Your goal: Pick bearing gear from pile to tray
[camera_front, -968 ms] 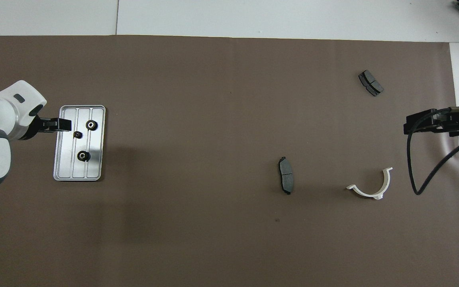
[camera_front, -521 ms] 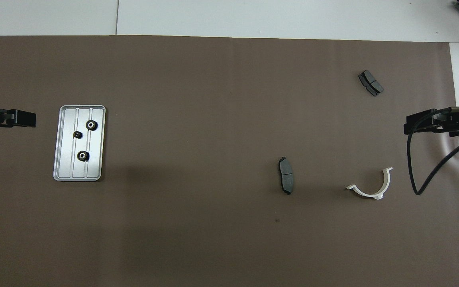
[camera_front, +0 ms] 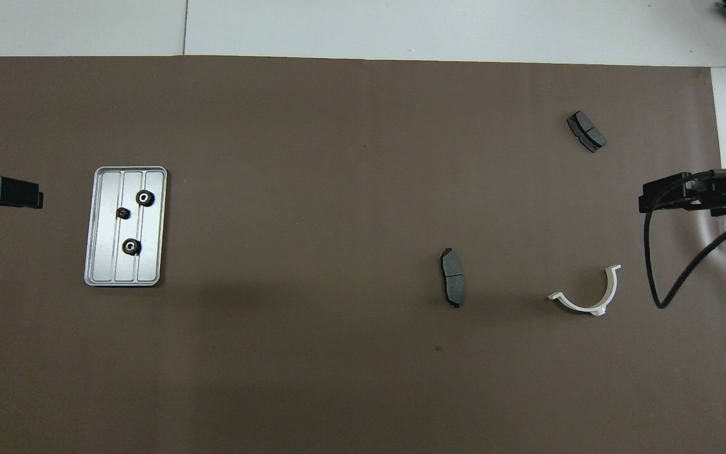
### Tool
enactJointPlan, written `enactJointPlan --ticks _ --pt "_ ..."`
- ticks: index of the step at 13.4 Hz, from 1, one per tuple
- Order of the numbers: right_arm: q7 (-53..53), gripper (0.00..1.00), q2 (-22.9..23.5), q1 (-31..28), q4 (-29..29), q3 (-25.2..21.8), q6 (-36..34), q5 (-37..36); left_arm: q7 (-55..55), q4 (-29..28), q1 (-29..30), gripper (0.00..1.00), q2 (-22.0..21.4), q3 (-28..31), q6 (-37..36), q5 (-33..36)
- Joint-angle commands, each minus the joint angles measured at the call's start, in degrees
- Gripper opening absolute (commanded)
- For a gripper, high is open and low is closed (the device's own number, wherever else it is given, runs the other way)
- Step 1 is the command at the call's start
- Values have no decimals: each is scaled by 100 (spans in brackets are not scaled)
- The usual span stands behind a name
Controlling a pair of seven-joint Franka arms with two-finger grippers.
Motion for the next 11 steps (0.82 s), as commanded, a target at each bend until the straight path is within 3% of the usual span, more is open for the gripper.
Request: enactJointPlan --ticks 1,4,11 --pt "98 100 -149 -103 -148 76 -62 8 151 575 33 100 206 -12 -533 -100" --pt "107 100 -149 -103 -148 76 -54 8 116 613 15 100 198 -12 -903 -108" --pt "98 100 -149 -103 -148 76 -54 8 19 410 15 100 111 -21 -842 -100"
